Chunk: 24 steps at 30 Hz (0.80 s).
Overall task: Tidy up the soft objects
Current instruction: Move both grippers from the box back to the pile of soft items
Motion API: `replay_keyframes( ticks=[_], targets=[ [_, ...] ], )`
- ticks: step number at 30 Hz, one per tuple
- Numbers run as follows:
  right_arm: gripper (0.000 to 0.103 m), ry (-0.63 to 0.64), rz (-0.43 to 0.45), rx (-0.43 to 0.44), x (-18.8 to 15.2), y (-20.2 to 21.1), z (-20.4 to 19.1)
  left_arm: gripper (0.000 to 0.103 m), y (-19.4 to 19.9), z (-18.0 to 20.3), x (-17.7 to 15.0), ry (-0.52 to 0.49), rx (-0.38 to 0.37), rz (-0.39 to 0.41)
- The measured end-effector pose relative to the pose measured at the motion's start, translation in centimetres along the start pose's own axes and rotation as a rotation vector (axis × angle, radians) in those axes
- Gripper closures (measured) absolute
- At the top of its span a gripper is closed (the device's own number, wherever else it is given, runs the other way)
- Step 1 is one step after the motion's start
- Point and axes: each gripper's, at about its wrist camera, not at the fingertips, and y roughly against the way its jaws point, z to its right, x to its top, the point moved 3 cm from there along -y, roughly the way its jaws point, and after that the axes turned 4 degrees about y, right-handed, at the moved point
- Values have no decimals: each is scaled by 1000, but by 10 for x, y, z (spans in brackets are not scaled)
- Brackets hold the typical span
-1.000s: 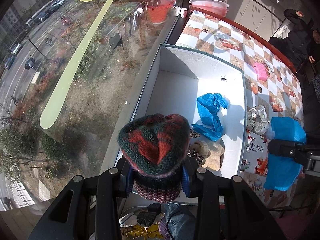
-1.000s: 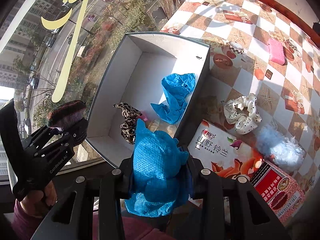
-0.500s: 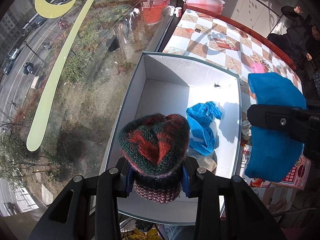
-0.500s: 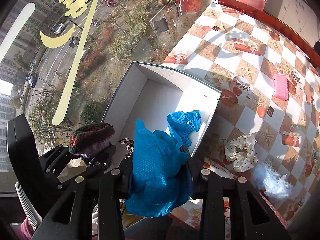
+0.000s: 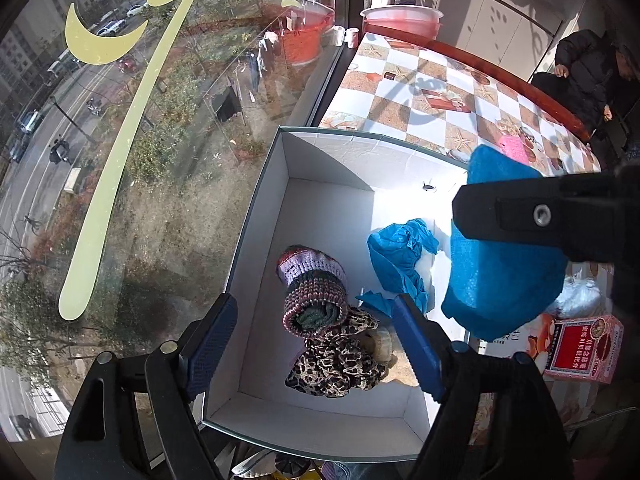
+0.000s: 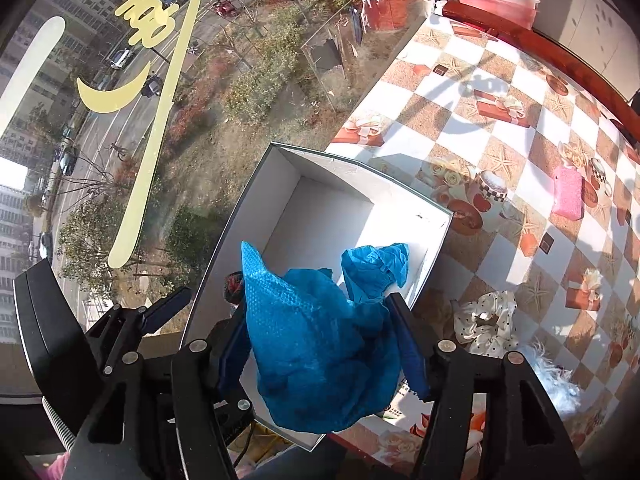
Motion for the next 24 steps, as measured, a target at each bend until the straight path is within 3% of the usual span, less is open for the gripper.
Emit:
replay_keyframes(
  ticks=[2,3,5,6,9,17,24],
  targets=[
    [16,-19,-4,2,0,2,4,10,3,-1,2,23,-37,17],
    [16,-30,-13,0,0,2,7,1,4,-2,3,34,-54,18],
    [13,-53,-32,5,-2,3,13,0,7,-3,5,66,-117,23],
    [0,-67,-33,10,-4,4,17,0,8,-3,6,82,-150,27],
    [0,-117,-24,33,-10,18,33,0,16,0,14,96,-196,56],
    [0,-328,-20,13,-47,68,116,0,29,59,31,-74,-234,45],
    [0,-536,-34,-96,-97,99,217,0,13,137,23,-257,-261,-46]
  ],
)
